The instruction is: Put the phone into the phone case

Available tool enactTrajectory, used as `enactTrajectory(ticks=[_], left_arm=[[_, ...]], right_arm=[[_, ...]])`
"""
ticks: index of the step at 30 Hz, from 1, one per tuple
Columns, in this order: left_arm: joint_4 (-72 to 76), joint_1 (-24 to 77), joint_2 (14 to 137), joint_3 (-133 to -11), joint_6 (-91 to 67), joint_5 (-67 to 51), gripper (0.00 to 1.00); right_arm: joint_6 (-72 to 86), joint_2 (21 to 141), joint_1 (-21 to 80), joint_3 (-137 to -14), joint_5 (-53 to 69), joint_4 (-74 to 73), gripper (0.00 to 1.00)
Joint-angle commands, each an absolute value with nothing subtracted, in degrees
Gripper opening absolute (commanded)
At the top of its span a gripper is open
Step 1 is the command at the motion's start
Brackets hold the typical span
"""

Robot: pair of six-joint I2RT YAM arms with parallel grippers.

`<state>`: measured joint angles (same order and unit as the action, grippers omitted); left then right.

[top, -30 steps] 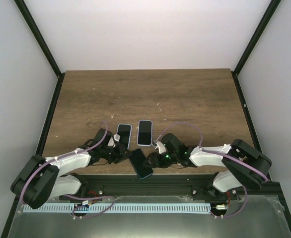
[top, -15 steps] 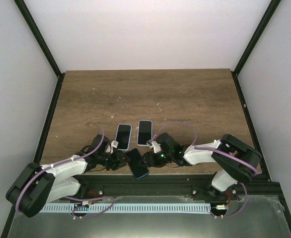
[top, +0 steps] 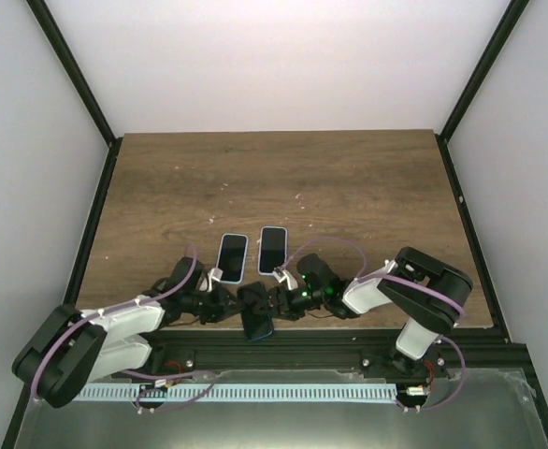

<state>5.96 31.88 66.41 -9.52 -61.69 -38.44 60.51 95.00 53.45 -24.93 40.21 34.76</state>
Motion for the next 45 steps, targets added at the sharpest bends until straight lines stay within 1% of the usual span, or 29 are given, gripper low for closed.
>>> enactTrajectory(ticks=[1,7,10,12,14,18,21,26,29,31,32,35,37,38,39,40,42,45], left_arm=[[1.45,32.26,62.59,-9.78,-59.83,-38.28,0.26],[2.43,32.25,63.51,-9.34,-59.95,-37.39,0.28],[5.15,32.23,65.84,-8.21,-60.74,-36.72,0.28],[7.16,32.23,67.32,-7.75,-61.39,-37.1,0.29],[7.27,32.23,67.59,-7.73,-61.39,-37.11,0.3],[5.93,32.19,66.58,-8.1,-61.07,-36.39,0.32],[4.25,32.21,65.29,-8.17,-60.95,-35.85,0.33],[3.13,32.22,63.75,-8.2,-60.87,-35.29,0.35],[3.58,32.25,64.16,-7.76,-61.22,-35.3,0.36],[4.62,32.21,64.69,-7.67,-61.7,-35.94,0.36],[5.02,32.23,64.83,-7.72,-61.81,-36.1,0.36],[5.18,32.19,65.23,-7.98,-61.79,-35.95,0.36],[5.18,32.25,65.75,-8.08,-61.62,-35.86,0.35],[5.25,32.18,66.01,-8.16,-61.61,-35.97,0.35],[5.41,32.24,66.34,-8.17,-61.73,-36.09,0.35],[5.76,32.19,66.66,-8.17,-61.92,-36.38,0.35],[6.69,32.21,66.91,-8.13,-62.44,-37.11,0.35],[6.58,32.25,65.74,-8.08,-63.35,-37.43,0.35]], right_arm=[[63.99,94.02,54.03,-23.8,42.88,45.25,0.63],[63.47,93.14,53.9,-23.45,42.26,47.39,0.56],[63.07,93.58,53.96,-23.78,42.18,47.41,0.44],[63.27,93.6,53.9,-23.64,42.35,48.15,0.41],[63.08,93.52,53.87,-23.4,42.3,47.7,0.4],[62.92,93.51,53.87,-23.11,42.31,48.08,0.26],[62.89,93.52,53.88,-23.34,42.54,47.8,0.2],[62.99,93.94,53.89,-23.83,41.95,46.07,0.14],[64.25,93.24,53.83,-22.85,39.91,46.67,0.06],[64.38,93.28,53.88,-23.14,39.87,46.16,0.06],[64.07,93.48,53.88,-23.68,40.02,45.28,0.08],[63.92,93.82,53.88,-24.72,39.99,43.34,0.24],[63.21,93.84,53.88,-25.65,39.8,41.19,0.38],[62.75,93.8,53.88,-26.12,39.48,39.56,0.4],[62.27,93.66,53.88,-26.37,39.14,38.15,0.4],[61.86,93.5,53.88,-26.44,38.73,37.09,0.37],[61.07,93.06,53.83,-26.52,37.87,35.4,0.23],[59.57,92.11,53.87,-26.8,36.67,32.97,0.15]])
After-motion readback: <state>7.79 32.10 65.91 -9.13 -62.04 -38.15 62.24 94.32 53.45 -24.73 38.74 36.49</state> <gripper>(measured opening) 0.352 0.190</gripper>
